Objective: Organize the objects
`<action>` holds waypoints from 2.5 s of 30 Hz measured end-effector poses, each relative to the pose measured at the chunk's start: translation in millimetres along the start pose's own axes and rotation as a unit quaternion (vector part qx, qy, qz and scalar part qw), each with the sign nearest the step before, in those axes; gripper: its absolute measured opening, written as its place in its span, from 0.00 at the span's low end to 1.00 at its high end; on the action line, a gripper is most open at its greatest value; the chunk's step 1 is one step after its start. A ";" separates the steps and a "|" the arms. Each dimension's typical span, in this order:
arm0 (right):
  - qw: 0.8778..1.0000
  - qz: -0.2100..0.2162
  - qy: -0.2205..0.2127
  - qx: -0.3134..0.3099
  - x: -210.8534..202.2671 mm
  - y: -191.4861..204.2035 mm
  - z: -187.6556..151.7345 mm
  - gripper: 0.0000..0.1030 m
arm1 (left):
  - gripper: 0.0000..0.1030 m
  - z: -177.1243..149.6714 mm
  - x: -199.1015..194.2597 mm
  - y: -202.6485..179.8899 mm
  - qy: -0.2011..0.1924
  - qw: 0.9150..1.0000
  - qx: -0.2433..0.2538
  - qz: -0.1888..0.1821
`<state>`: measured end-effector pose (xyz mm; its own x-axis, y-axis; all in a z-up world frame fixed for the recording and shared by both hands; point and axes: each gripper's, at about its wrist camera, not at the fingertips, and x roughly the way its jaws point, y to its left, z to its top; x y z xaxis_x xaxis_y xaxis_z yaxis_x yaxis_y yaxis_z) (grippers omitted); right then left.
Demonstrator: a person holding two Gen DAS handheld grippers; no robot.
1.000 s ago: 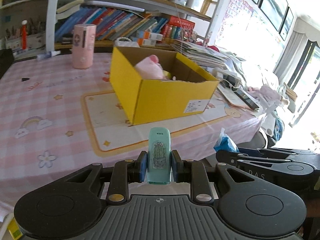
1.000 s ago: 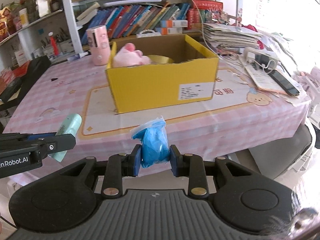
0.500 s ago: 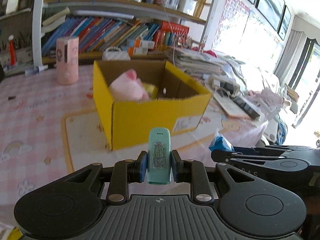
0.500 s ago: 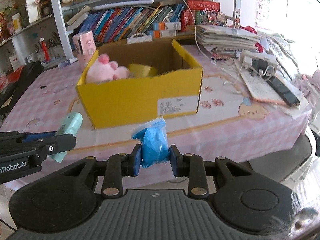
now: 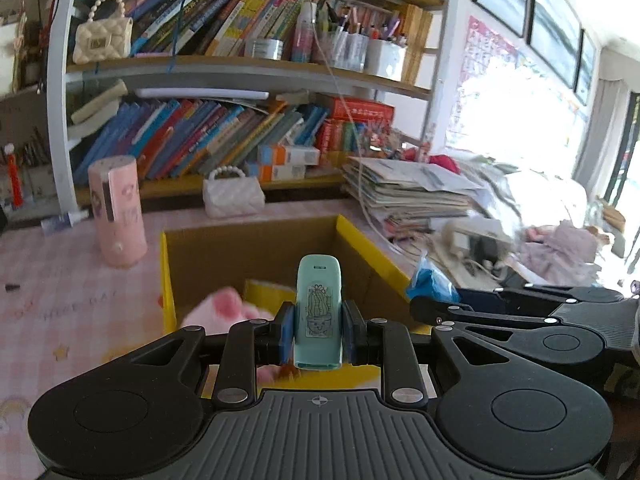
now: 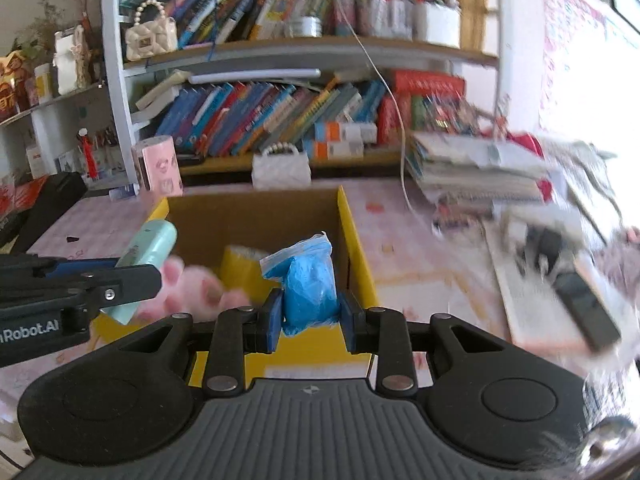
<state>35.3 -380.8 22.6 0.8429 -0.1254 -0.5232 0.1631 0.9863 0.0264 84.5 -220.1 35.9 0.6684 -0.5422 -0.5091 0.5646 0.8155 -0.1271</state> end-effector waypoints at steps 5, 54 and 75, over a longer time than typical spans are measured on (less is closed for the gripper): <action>1.000 0.008 0.005 -0.022 40.1 -7.2 17.5 0.27 | 0.23 9.3 35.5 -1.0 0.020 0.999 -0.007 0.027; 0.999 0.027 -0.024 -0.032 -19.0 73.4 -28.2 0.96 | 0.98 -70.7 -110.8 53.8 -0.041 0.963 -0.097 0.247; 0.997 0.036 0.036 -0.056 -70.0 150.2 -84.0 0.97 | 0.99 -104.8 -145.8 61.7 -0.004 0.972 -0.085 0.220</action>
<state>-42.3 -214.8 -8.4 0.8112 -0.0497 -0.5827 0.0416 0.9988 -0.0273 -28.9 -69.5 13.1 0.8318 -0.1336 -0.5387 0.1349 0.9902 -0.0372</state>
